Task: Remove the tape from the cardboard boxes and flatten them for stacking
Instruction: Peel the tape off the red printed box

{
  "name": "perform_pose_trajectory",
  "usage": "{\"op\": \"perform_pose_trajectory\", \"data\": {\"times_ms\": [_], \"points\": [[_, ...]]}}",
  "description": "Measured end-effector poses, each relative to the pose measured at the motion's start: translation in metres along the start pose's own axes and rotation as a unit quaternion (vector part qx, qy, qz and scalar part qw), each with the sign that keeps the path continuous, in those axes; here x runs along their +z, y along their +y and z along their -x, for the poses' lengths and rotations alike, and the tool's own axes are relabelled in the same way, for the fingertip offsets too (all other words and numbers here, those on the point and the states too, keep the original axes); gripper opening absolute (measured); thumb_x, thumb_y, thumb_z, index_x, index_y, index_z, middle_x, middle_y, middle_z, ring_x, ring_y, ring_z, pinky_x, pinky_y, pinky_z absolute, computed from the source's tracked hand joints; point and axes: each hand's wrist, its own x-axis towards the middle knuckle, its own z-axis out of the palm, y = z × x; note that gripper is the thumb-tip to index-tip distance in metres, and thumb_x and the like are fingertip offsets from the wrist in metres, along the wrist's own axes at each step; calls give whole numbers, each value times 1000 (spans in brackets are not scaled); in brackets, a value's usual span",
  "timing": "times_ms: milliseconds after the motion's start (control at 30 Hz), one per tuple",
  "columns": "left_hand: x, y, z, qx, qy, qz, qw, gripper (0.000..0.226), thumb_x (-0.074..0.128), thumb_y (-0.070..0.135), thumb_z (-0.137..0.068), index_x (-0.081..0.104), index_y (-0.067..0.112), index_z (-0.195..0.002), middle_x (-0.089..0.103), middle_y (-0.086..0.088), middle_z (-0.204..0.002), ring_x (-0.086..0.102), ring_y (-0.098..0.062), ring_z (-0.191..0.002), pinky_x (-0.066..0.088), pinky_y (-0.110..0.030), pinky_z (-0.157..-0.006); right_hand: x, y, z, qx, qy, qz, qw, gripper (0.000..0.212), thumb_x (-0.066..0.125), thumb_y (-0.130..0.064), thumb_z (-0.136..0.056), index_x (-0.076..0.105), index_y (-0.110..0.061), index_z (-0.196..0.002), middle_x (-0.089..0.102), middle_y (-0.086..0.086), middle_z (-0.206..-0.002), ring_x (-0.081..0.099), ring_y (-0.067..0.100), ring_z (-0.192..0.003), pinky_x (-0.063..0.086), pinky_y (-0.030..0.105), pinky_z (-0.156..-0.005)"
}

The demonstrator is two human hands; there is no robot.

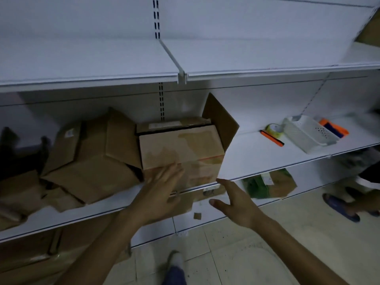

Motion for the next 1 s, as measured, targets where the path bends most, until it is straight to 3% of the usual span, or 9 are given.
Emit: {"op": "perform_pose_trajectory", "data": {"times_ms": [67,133,233,433,533,633,767,900,1000], "points": [[4,-17,-42,-47,11,-22,999,73,56,29,-90,17,22,-150,3,1,-159,4,-19,-146,13,-35,-115,9,12,-22,41,39,-33,998,58,58,-42,-90,32,-30,-140,40,-7,-146,41,1,-117,29,14,-91],[5,-34,-88,-90,28,-38,995,72,54,31,-92,13,24,-151,-2,1,-160,-1,-19,-146,10,-36,-115,16,21,-41,92,83,-58,991,58,58,-42,-90,34,-26,-140,42,-4,-146,44,9,-126,33,18,-95],[3,-56,-146,-123,71,-20,990,66,53,35,-92,21,24,-149,15,-1,-158,13,-20,-144,15,-40,-114,21,29,-63,117,83,-92,985,55,58,-40,-90,37,-26,-139,45,-5,-143,46,13,-126,37,23,-99],[19,-76,-197,-199,-7,-120,972,74,52,69,-79,43,22,-136,42,-7,-133,36,-27,-121,30,-39,-98,15,54,-76,128,53,-141,980,38,57,-38,-91,44,-32,-126,54,-10,-127,52,7,-109,38,11,-85],[9,-66,-217,-184,51,-69,979,64,63,68,-73,65,14,-108,52,-10,-115,48,-27,-108,40,-33,-84,-1,68,-87,111,102,-166,974,41,62,-33,-89,40,-36,-124,50,-17,-120,50,6,-108,41,14,-86],[3,-37,-219,-141,97,-71,983,58,62,65,-75,65,11,-96,64,-10,-103,60,-27,-90,43,-31,-66,-25,86,-100,88,135,-181,970,55,64,-31,-88,40,-20,-136,49,-11,-129,50,8,-114,44,25,-93],[-10,30,-205,-49,214,-181,959,59,44,71,-81,56,14,-76,64,-6,-76,60,-24,-61,45,-31,-53,-62,118,-91,29,171,-190,966,68,67,-37,-83,35,-21,-141,43,-9,-138,45,9,-123,40,23,-98],[-23,109,-207,69,314,-228,919,48,54,60,-85,57,13,-72,59,-4,-69,56,-20,-55,41,-28,-50,-109,153,-65,-9,236,-220,946,81,64,-62,-74,26,-36,-141,30,-19,-144,33,11,-136,32,30,-108],[-32,175,-221,119,337,-224,907,45,65,57,-81,61,13,-72,59,-3,-66,54,-19,-55,39,-28,-53,-146,165,-47,-67,266,-239,931,73,62,-66,-74,37,-38,-137,41,-21,-139,40,3,-130,40,29,-104]]}}
